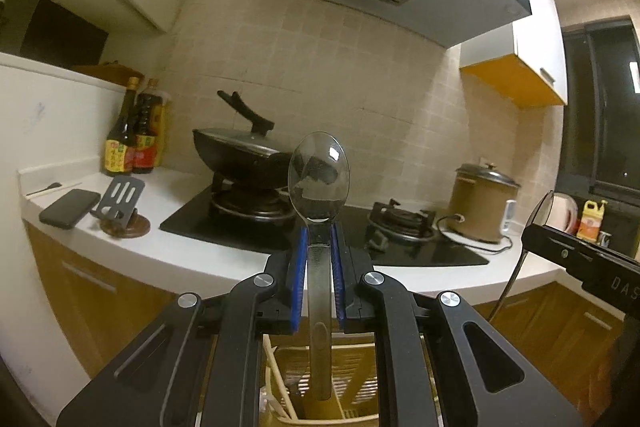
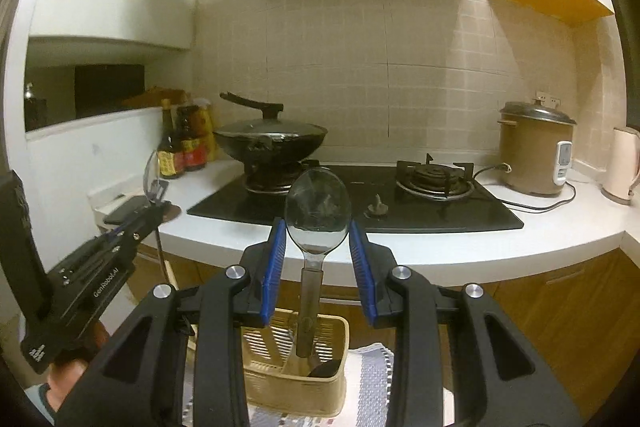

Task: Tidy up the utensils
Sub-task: 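Lift both clear spoons and lower them into the beige basket, then open both tools to drop the clear spoons into the basket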

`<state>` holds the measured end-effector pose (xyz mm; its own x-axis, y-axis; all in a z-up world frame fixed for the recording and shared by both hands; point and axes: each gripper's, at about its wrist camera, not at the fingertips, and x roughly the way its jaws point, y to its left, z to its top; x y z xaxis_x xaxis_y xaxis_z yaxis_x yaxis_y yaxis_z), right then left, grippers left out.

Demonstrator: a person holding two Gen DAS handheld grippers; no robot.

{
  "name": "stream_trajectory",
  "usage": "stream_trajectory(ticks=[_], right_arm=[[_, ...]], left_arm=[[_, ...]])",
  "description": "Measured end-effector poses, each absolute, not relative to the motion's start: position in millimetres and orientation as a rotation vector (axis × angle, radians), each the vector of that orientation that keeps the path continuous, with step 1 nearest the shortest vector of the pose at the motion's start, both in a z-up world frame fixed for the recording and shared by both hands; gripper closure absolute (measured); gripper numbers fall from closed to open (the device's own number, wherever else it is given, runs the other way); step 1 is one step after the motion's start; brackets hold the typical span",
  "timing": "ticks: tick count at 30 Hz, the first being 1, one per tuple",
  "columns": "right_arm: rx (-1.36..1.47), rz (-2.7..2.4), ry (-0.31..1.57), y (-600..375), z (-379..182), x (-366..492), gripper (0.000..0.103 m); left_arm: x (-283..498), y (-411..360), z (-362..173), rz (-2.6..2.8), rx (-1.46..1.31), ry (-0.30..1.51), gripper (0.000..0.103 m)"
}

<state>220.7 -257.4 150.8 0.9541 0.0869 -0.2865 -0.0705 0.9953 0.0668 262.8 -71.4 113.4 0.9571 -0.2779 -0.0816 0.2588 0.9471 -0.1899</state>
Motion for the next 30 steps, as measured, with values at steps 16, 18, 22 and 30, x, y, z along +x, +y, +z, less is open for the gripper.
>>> stream_trajectory(ticks=[16,18,22,30], right_arm=[[-0.027,0.075,0.348,-242.3,109.3,227.1,0.073],[-0.040,0.077,0.353,-240.8,107.0,223.8,0.073],[-0.050,0.087,0.386,-239.0,101.3,217.1,0.073],[-0.049,0.112,0.416,-241.9,102.1,188.7,0.046]], left_arm=[[268.1,-73.5,74.7,-0.260,-0.142,0.115,0.092],[265.9,-72.6,72.7,-0.267,-0.138,0.130,0.092],[259.6,-68.2,68.0,-0.268,-0.136,0.152,0.082],[236.3,-52.3,69.1,-0.278,-0.126,0.187,0.063]])
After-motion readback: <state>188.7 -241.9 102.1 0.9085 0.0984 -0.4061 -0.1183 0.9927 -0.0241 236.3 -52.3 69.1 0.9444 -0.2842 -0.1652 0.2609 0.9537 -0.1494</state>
